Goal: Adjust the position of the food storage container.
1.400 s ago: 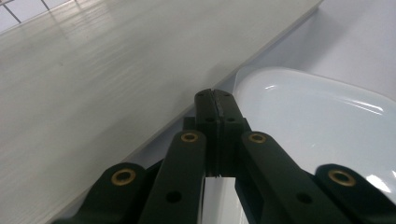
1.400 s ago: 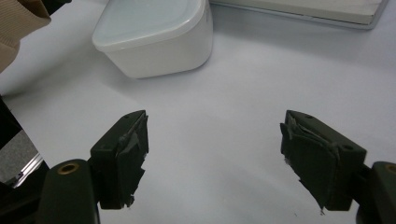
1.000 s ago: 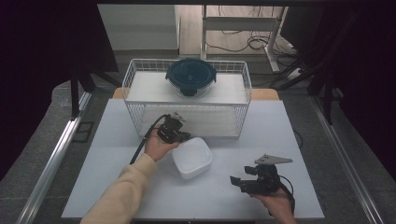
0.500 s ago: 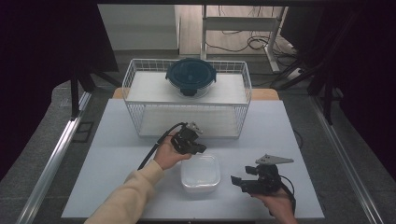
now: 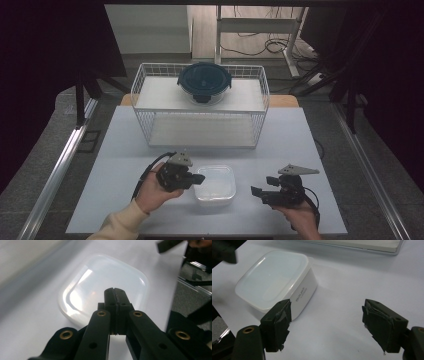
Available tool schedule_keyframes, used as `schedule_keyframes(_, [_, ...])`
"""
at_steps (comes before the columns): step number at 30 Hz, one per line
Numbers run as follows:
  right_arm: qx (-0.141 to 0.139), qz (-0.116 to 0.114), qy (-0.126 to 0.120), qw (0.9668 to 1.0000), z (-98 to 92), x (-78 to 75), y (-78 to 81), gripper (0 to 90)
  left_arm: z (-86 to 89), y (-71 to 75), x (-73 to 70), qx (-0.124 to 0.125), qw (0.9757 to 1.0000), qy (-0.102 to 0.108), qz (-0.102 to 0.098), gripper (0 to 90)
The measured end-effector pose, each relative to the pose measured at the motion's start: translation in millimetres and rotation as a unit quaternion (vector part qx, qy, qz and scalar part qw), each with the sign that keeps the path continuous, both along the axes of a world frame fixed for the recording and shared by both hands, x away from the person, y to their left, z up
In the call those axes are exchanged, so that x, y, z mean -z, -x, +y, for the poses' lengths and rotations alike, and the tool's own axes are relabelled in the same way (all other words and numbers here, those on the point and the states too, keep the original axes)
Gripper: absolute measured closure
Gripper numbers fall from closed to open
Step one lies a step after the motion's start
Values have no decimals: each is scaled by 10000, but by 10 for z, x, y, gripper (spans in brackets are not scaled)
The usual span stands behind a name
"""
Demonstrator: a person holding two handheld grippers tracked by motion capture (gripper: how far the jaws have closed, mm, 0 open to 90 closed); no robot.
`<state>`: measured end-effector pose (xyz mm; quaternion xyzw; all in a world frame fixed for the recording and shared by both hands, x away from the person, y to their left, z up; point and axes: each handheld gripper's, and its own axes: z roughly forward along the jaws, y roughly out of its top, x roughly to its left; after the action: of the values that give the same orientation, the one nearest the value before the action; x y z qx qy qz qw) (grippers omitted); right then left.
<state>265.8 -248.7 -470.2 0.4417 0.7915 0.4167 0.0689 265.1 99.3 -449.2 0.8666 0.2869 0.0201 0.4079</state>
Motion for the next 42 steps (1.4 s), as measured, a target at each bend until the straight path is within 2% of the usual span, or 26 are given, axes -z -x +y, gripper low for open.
schedule_keyframes(2, [18, -1, 8, 10000, -2, 0, 0, 232, 28, 117, 21, 4, 10000, -8, -23, 900])
schedule_keyframes(5, [31, 2, 17, 10000, -7, 1, -3, 232, 57, 273, 88, 11, 10000, -4, 51, 900])
schedule_keyframes(9, [34, 4, 23, 10000, -21, 5, -9, 232, 64, 437, 224, 74, 9997, -32, 234, 900])
schedule_keyframes(12, [68, 24, 16, 10000, -29, 20, -16, 232, 19, 516, 322, 109, 9993, -52, 342, 900])
schedule_keyframes(15, [67, 27, 28, 10000, -30, 24, -17, 232, -55, 549, 389, 180, 9989, -171, 396, 900])
schedule_keyframes(18, [59, 20, 39, 10000, -30, 22, -15, 232, -110, 527, 461, 172, 9985, -300, 433, 900])
schedule_keyframes(21, [64, 5, 48, 10000, -35, 20, -16, 232, -125, 486, 507, 35, 9984, -467, 310, 900])
schedule_keyframes(28, [69, -4, 63, 10000, -38, 22, -17, 232, -55, 374, 600, -197, 9981, -436, 389, 900])
schedule_keyframes(30, [72, -1, 64, 10000, -43, 20, -17, 232, -42, 352, 609, -198, 9981, -342, 481, 900])
schedule_keyframes(34, [78, -2, 72, 9999, -42, 22, -18, 232, -26, 319, 606, -290, 9982, -319, 428, 900])
schedule_keyframes(38, [79, -7, 74, 9999, -38, 24, -18, 232, 28, 232, 610, -482, 9972, -382, 420, 900])
schedule_keyframes(42, [66, -2, 88, 9999, -35, 27, -17, 232, 88, 122, 627, -727, 9957, -348, 454, 900])
